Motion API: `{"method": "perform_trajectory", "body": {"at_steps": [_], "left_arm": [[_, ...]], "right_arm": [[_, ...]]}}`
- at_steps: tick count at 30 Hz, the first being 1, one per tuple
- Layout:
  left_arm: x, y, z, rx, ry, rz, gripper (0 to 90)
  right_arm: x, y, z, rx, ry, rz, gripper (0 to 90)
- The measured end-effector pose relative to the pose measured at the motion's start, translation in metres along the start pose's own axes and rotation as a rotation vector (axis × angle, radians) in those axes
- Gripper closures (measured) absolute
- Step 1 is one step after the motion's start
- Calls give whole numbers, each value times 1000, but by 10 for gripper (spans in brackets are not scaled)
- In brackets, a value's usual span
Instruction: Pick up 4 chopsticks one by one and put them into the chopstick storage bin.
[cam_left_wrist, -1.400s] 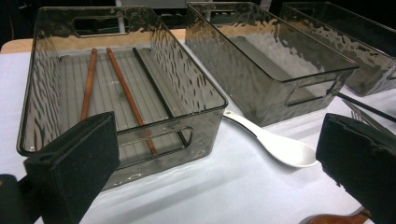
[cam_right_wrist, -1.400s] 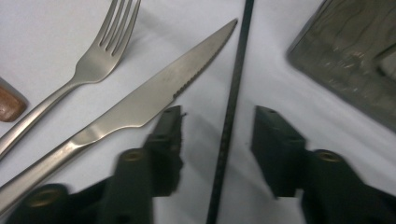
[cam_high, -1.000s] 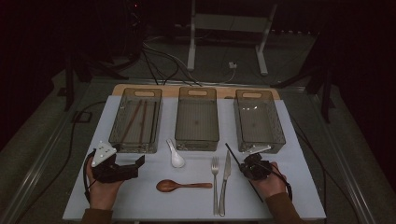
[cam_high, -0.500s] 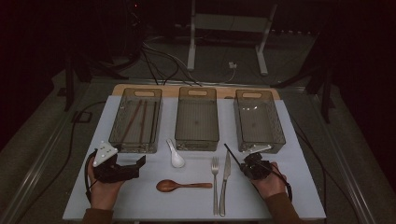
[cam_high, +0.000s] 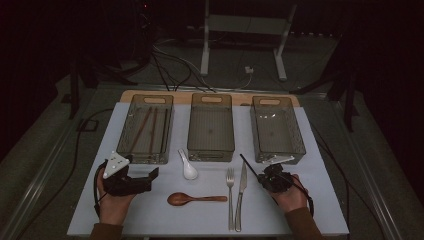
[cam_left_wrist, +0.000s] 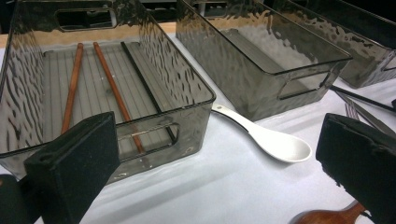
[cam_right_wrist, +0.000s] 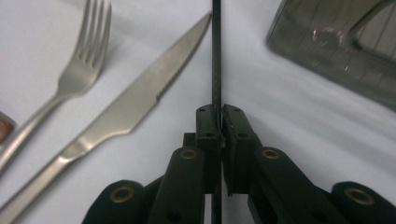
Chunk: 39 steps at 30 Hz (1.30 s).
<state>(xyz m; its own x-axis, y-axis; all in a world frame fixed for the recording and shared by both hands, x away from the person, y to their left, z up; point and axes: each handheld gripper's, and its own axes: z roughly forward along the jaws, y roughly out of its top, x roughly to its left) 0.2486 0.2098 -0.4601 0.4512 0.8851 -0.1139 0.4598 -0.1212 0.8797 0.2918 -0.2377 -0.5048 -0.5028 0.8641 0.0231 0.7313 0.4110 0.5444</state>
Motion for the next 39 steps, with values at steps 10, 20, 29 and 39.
{"method": "perform_trajectory", "body": {"at_steps": [10,20,29,39], "left_arm": [[0,0,1,1,-2,-1,6],[-1,-1,1,3,-4,-2,6],[-2,-1,2,6,-12,-2,6],[-6,1,5,7,-36,-7,7]], "right_arm": [[-1,4,8,-19,-42,-15,724],[-3,16,17,-25,-23,-11,802],[-10,18,17,-8,17,30,866],[-4,16,-6,-120,8,31,866]]}}
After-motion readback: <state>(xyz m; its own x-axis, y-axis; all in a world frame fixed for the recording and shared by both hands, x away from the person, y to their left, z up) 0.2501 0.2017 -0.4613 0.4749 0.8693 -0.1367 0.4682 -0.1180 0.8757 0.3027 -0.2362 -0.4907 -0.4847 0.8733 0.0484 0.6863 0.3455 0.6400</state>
